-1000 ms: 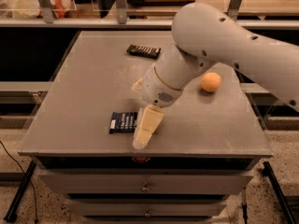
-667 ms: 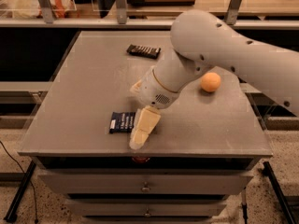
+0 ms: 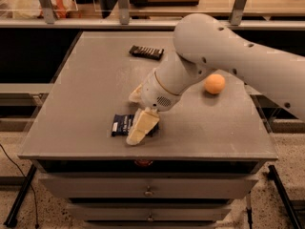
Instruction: Pick rxbar blueberry
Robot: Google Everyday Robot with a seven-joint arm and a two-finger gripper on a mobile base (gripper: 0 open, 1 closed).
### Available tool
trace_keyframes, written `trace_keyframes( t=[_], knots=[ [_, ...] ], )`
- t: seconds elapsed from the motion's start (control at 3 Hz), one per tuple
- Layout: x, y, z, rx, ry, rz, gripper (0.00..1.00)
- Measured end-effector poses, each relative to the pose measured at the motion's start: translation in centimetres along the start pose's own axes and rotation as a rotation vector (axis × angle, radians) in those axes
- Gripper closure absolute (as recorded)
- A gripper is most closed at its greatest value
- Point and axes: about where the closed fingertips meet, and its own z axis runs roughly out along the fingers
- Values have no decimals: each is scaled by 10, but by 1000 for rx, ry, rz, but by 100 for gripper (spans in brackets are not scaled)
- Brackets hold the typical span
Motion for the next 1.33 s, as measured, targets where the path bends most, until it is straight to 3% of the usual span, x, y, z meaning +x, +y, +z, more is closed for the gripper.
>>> trace_keyframes(
  t=[0.67,1.0,1.33],
  knots=[
    [-4,-1,-4,-1,-5,0,85],
    [-5,-1,-7,-1,-5,0,100],
    [-9,-5,-11,-4,-10,-12,100]
  ],
)
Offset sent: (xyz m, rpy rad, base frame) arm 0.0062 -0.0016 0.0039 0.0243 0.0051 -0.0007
